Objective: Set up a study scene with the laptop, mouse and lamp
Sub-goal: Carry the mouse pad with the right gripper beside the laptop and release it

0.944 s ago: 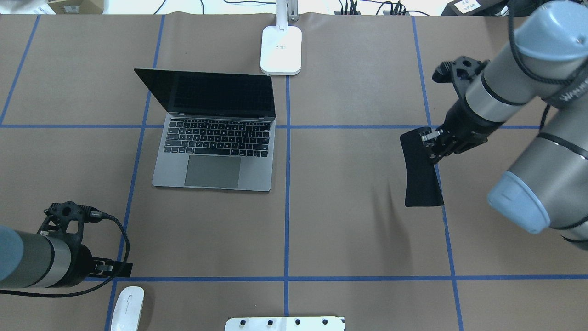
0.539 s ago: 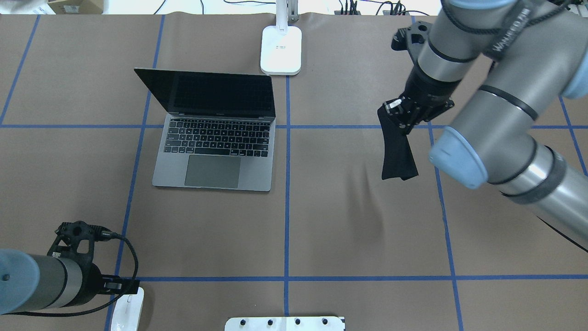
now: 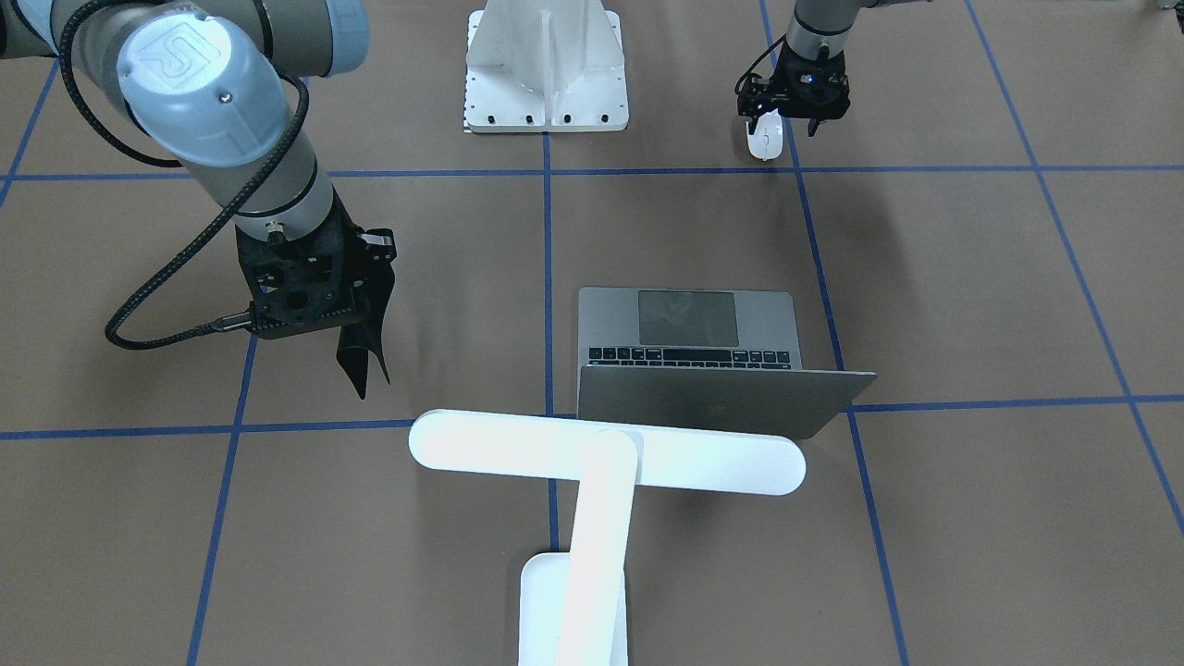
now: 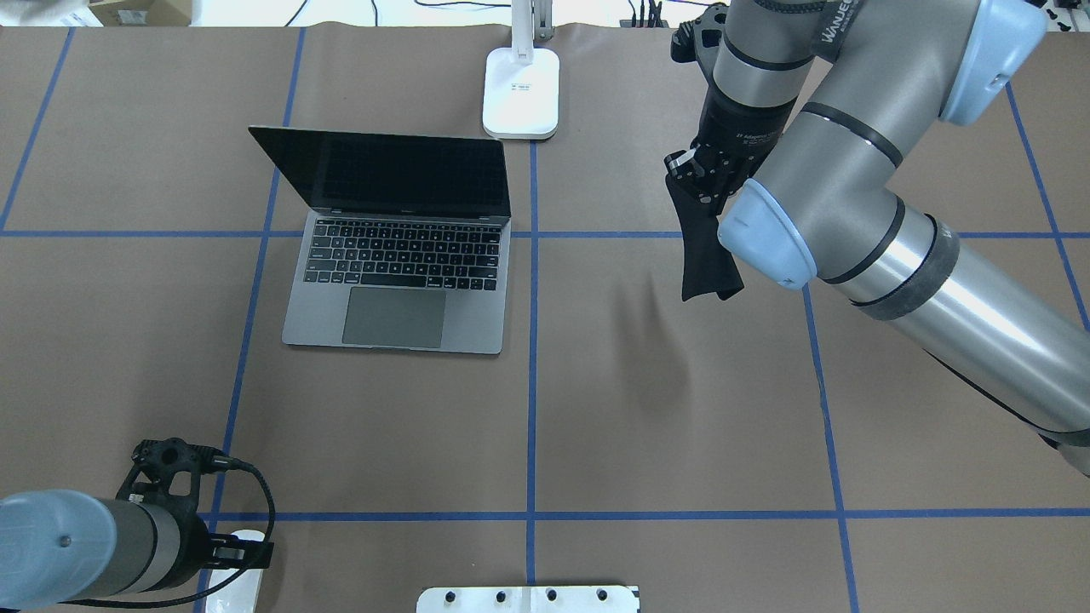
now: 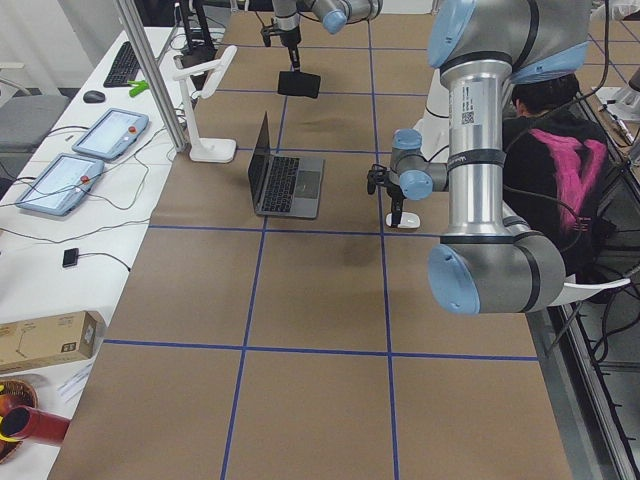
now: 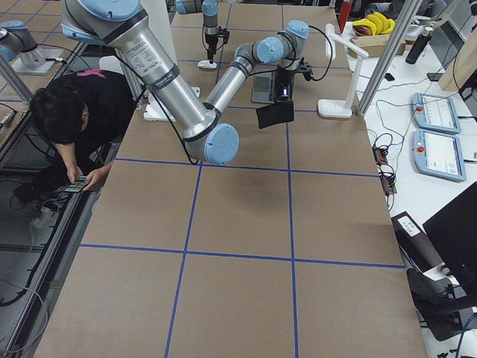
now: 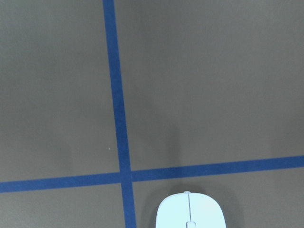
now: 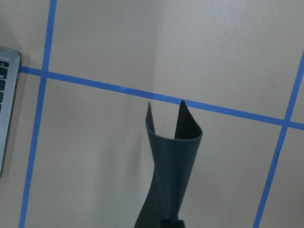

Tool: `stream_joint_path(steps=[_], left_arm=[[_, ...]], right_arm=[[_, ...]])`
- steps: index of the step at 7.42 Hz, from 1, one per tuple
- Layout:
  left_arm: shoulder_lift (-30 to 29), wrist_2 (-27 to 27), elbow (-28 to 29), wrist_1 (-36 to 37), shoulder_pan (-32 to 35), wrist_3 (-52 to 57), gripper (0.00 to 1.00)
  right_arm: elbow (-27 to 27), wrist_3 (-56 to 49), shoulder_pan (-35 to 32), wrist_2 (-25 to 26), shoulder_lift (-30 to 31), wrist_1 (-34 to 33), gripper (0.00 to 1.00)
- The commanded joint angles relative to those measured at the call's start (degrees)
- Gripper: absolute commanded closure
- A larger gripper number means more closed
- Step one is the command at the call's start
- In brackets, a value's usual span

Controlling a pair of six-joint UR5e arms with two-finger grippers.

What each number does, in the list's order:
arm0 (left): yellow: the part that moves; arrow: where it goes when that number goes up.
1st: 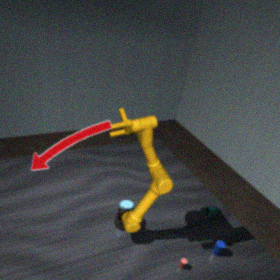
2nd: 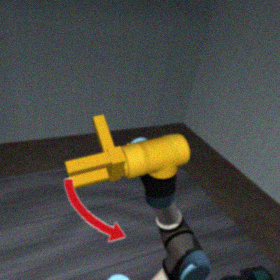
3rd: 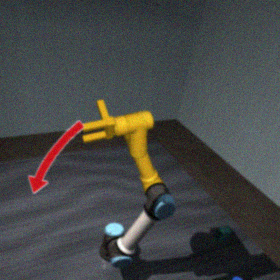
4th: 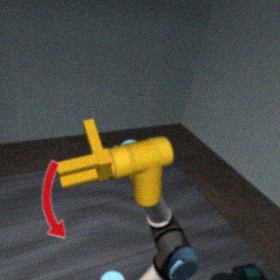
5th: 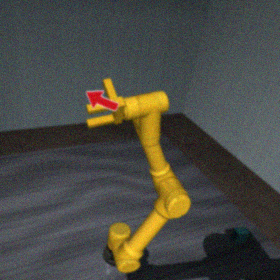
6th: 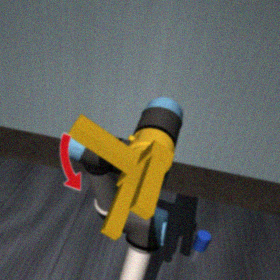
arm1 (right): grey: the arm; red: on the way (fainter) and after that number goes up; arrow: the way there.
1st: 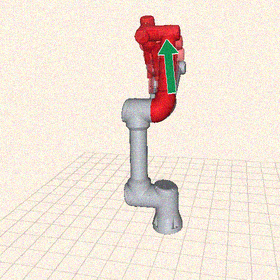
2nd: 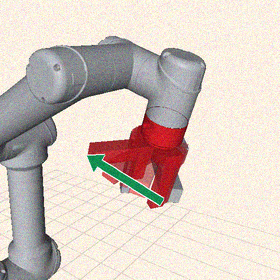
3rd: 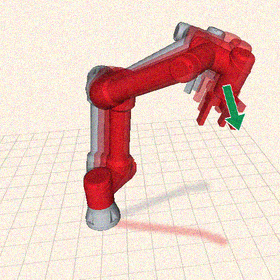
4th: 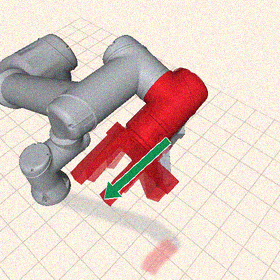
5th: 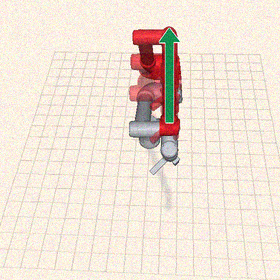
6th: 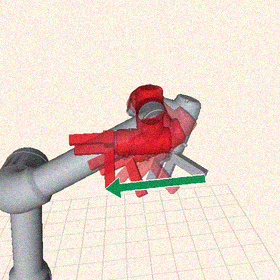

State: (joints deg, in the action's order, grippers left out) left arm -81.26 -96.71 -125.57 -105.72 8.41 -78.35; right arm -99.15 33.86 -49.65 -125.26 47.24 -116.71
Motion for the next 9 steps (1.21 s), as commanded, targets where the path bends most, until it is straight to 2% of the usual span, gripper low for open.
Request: stream_joint_path(steps=[1, 4, 5, 6, 9], left_arm=[[-0.74, -0.5, 0.5, -0.1, -0.41, -0.22, 0.01], [-0.56, -1.19, 0.67, -0.18, -0.5, -0.14, 0.01], [-0.56, -1.37, 0.67, -0.27, -0.5, -0.14, 0.01], [-0.56, -1.38, 0.76, -0.27, -0.5, -0.14, 0.01], [-0.83, -1.46, 1.38, -0.8, -0.67, -0.31, 0.01]], right_arm=[[0.27, -0.37, -0.01, 0.01, -0.04, -0.01, 0.86], [0.53, -0.8, 0.08, 0.01, 0.75, -0.01, 0.83], [0.8, -0.98, 0.08, -0.07, 0.66, -0.01, 0.75], [1.06, -2.55, -0.09, -0.16, 0.14, -0.01, 0.01], [0.98, -2.65, -0.36, 0.1, -0.74, -0.36, 0.0]])
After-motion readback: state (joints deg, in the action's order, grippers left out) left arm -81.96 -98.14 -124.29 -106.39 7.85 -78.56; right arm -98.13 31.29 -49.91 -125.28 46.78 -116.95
